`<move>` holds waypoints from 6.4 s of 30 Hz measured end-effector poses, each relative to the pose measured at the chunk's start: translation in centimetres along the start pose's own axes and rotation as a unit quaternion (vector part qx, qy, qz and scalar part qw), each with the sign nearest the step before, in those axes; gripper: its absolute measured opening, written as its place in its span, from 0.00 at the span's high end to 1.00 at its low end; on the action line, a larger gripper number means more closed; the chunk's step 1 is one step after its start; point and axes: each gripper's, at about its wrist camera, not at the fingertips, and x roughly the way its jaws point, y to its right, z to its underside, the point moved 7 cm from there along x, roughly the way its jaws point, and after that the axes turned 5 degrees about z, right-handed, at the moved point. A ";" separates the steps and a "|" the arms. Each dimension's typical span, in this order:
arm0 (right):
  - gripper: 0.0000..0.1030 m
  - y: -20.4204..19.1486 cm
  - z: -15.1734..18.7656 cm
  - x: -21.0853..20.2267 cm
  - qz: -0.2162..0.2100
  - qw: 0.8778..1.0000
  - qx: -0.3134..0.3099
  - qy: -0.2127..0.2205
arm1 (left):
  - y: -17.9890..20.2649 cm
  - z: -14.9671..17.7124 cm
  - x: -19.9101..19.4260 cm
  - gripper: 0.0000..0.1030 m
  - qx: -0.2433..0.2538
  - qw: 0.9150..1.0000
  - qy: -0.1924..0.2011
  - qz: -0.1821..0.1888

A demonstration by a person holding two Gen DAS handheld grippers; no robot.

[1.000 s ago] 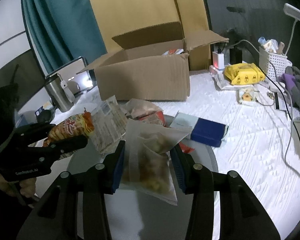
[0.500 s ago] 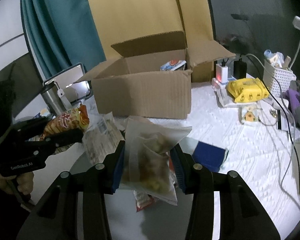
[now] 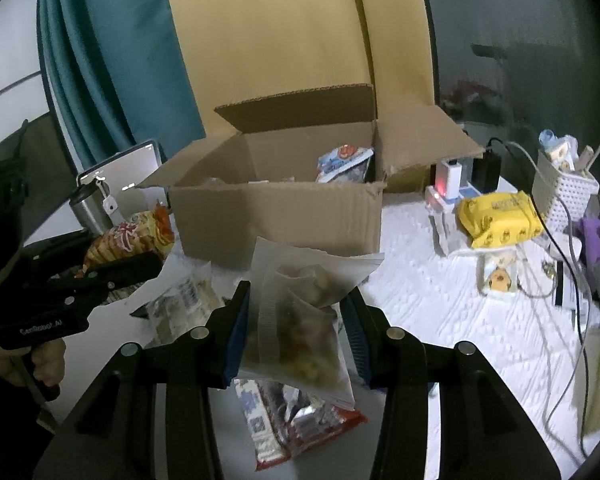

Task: Organize snacks
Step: 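Lift both held bags and carry them toward the cardboard box, then lower both bags into the box and open both grippers, then withdraw both grippers from the box toward the remaining snacks, then grasp the clear bread pack with the left gripper while the right grasps a navy-and-grey pack, then lift both held packs and carry them over the cardboard box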

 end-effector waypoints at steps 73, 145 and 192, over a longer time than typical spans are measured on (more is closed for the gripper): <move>0.27 3.4 -15.4 12.9 0.069 0.996 -0.032 0.056 | -12.5 -10.6 10.7 0.21 -0.112 0.992 0.054 -0.027; 0.22 9.5 7.6 9.0 -0.041 0.986 -0.047 -0.153 | -2.6 11.7 2.7 0.11 -0.303 0.939 -0.053 -0.155; 0.49 6.4 7.2 4.8 -0.012 0.994 -0.053 -0.099 | -0.4 9.3 5.0 0.20 -0.184 0.977 -0.065 -0.087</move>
